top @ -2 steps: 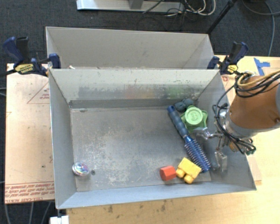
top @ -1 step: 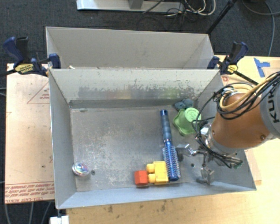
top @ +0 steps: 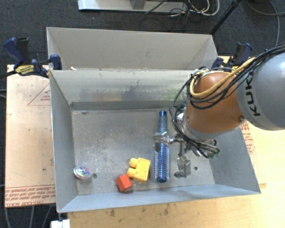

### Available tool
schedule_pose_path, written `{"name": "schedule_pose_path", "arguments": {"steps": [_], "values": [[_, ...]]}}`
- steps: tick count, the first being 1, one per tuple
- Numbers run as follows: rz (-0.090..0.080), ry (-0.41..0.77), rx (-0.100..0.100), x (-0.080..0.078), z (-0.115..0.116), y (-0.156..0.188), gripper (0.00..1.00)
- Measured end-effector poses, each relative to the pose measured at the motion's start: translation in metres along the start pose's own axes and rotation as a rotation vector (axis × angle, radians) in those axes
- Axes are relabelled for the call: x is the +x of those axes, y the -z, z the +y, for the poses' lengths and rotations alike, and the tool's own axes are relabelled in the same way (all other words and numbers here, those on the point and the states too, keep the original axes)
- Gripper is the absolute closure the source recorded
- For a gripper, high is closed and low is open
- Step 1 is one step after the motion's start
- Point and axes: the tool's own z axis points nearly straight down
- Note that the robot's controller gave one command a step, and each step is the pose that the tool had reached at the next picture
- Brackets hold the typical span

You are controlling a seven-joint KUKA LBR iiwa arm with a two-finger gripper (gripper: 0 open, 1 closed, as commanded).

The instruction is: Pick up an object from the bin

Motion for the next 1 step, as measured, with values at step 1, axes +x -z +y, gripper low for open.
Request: {"name": "schedule_pose_path", "arguments": {"steps": [1], "values": [[0.009,0.501,-0.004,-0.0091,-0.0112,-0.0605,0.0]]}}
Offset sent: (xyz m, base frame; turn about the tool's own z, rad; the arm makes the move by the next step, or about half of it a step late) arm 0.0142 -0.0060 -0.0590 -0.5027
